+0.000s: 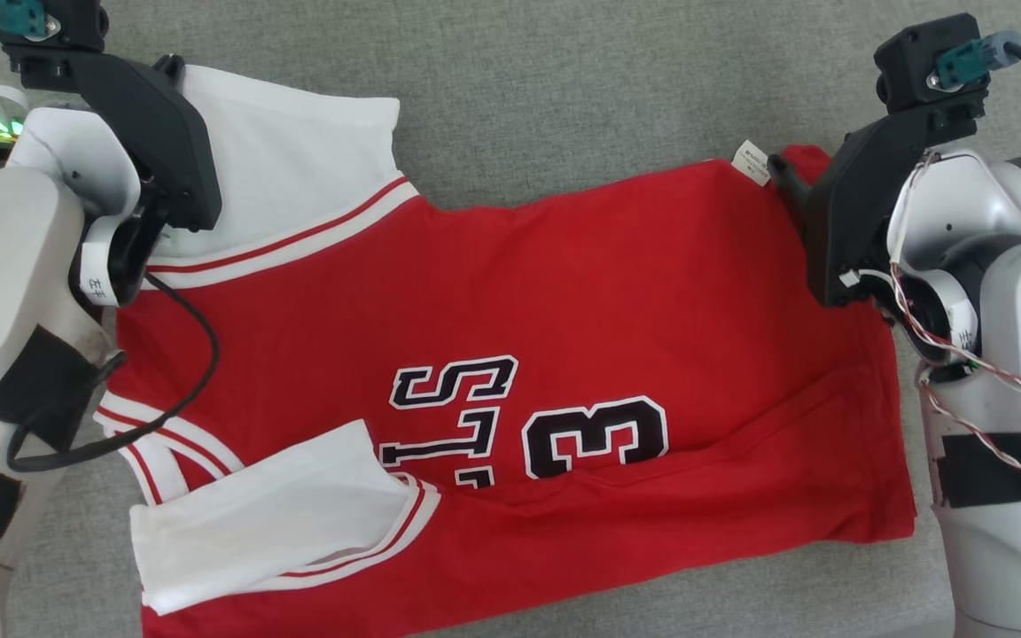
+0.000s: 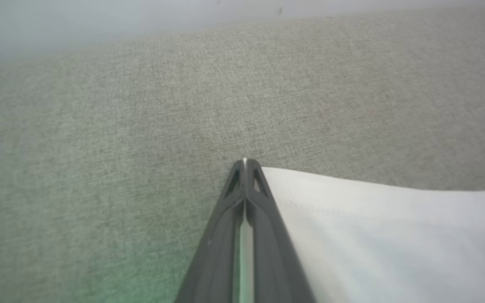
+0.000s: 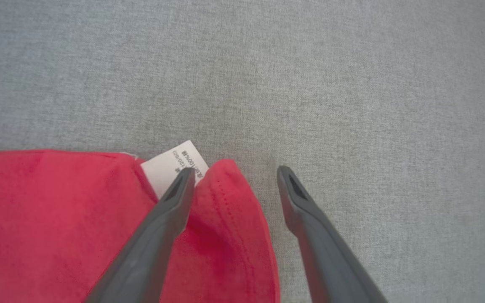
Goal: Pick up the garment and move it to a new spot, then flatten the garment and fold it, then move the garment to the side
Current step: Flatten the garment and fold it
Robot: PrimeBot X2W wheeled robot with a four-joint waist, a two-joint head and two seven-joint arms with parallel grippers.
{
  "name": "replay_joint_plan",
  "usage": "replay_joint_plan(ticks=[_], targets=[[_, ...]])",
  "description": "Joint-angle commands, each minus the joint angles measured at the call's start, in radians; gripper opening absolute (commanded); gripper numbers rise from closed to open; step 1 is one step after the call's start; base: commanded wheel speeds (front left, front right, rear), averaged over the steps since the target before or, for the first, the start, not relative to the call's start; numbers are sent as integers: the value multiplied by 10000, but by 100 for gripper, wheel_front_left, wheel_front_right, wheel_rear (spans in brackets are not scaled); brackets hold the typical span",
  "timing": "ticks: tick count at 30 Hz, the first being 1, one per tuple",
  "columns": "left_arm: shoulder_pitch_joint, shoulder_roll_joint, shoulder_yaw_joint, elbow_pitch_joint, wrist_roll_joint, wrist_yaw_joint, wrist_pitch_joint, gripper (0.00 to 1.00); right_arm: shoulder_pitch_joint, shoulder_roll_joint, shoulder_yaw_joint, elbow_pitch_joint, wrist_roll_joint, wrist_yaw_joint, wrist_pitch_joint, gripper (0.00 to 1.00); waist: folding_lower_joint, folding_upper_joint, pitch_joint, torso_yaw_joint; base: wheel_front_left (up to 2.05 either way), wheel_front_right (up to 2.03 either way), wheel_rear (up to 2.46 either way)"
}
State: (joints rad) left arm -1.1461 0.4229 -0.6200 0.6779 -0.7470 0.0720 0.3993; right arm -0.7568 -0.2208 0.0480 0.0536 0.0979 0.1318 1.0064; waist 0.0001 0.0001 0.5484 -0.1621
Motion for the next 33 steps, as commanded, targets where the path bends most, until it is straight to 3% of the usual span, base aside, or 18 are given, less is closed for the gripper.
replay_joint_plan(ticks=[1, 7, 9, 12, 13, 14, 17, 18, 19, 20, 33], targets=[[247, 128, -8, 35, -28, 90, 77, 0, 141, -48, 62, -196, -9, -25, 93, 100, -1, -1, 1, -24, 0, 0, 0], [213, 227, 19, -214, -93, 176, 161, 0, 61, -50, 278, -172, 37, -25, 267, 99, -1, -1, 132, -73, 0, 0, 0], [206, 238, -5, -265, -91, 200, 189, 0, -90, -58, 409, 9, 57, -25, 278, 93, -1, -1, 183, -71, 0, 0, 0], [206, 240, -35, -343, -91, 226, 191, 0, -269, -121, 675, 244, 58, -25, 177, 74, -1, -1, 222, -54, 0, 0, 0], [215, 242, -45, -369, -95, 224, 182, 0, -312, -127, 770, 279, 75, -25, 118, 65, -1, -1, 222, -49, 0, 0, 0], [232, 241, -53, -388, -105, 213, 177, 0, -341, -146, 807, 316, 91, -25, 74, 46, -1, -1, 214, -45, 0, 0, 0], [298, 210, -57, -482, -165, 162, 122, 0, -332, -240, 864, 355, 138, -25, -21, 19, -1, -1, 139, -28, 0, 0, 0], [309, 209, -52, -510, -177, 150, 112, 0, -299, -275, 846, 340, 148, -25, -40, 16, -1, -1, 112, -23, 0, 0, 0], [313, 217, -53, -529, -193, 145, 100, 0, -253, -305, 817, 323, 171, -25, -53, 5, -1, -1, 78, -20, 0, 0, 0], [309, 228, -28, -556, -218, 136, 50, 0, -216, -325, 750, 297, 147, -25, -82, 0, -1, -1, 41, -18, 0, 0, 0], [768, 70, 498, -890, -593, -27, -1381, 0, 429, -98, -158, 433, -37, -25, -1422, 0, -1, -1, -511, 244, 0, 0, 0]])
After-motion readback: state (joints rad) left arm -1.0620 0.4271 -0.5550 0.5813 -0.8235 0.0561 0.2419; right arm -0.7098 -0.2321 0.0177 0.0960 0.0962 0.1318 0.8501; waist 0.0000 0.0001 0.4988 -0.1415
